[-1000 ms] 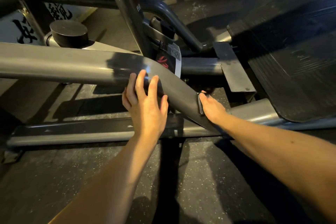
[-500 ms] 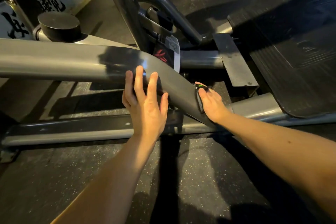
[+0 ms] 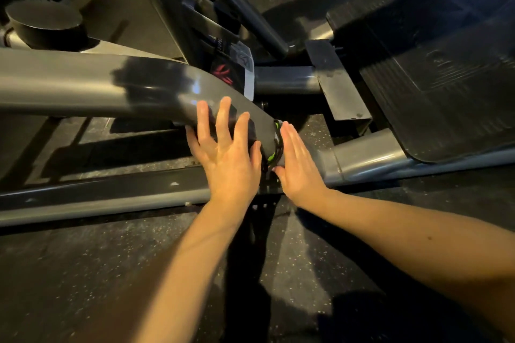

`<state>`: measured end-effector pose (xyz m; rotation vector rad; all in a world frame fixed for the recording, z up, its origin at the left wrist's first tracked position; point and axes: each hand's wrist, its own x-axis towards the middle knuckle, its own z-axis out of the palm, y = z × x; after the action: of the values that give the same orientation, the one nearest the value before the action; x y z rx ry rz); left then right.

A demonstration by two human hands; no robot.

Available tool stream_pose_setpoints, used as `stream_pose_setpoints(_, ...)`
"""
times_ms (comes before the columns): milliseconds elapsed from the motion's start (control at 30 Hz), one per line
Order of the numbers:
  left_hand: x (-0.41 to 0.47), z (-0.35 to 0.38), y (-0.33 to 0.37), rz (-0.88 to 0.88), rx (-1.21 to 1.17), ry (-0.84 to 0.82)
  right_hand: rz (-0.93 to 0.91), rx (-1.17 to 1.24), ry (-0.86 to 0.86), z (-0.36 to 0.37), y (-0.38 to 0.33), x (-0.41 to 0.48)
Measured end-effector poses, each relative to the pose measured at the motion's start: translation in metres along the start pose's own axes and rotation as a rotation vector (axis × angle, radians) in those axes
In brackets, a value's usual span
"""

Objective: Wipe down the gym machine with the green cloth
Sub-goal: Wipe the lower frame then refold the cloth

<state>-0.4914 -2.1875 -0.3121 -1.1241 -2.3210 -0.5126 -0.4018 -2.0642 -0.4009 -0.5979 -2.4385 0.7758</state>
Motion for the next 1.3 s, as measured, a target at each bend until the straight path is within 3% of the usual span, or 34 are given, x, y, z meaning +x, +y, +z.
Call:
stream_pose_setpoints(300, -0.030, 0.020, 0.023, 0.167, 0.111, -0.236, 0.171, -0.247, -0.193, -0.012, 0.078, -0.029)
stream_pose_setpoints(400, -0.034, 0.027, 0.026, 0.189, 0.125, -0.271, -0.008, -0.706, -0.341, -0.040, 0.115, -0.042)
stream_pose_setpoints(500, -0.033, 0.032, 0.026, 0.193, 0.118, -0.276, -0.111, -0.817, -0.438, -0.072, 0.133, -0.030)
stream_pose_setpoints(667, -0.033, 0.034, 0.025, 0.202, 0.094, -0.277, 0.275, -1.094, -0.326, -0.104, 0.135, 0.001)
stream_pose_setpoints(767, -0.034, 0.036, 0.021, 0.224, 0.091, -0.257, 0.193, -1.011, -0.236, -0.108, 0.133, 0.013)
stream_pose_setpoints(867, -0.034, 0.040, 0.021, 0.228, 0.073, -0.242, -0.016, -0.822, -0.399, -0.094, 0.119, 0.007)
stream_pose_setpoints(967, -0.034, 0.043, 0.023, 0.210, 0.050, -0.241, -0.031, -0.663, -0.510, -0.071, 0.093, -0.024)
stream_pose_setpoints(1067, -0.034, 0.045, 0.026, 0.204, 0.043, -0.244, -0.048, -0.845, -0.598, -0.090, 0.100, -0.024)
stream_pose_setpoints(1200, -0.033, 0.045, 0.025, 0.217, 0.049, -0.239, 0.133, -1.180, -0.494, -0.135, 0.131, -0.017)
stream_pose_setpoints(1300, -0.033, 0.044, 0.023, 0.228, 0.054, -0.249, 0.136, -1.255, -0.530, -0.107, 0.102, -0.030)
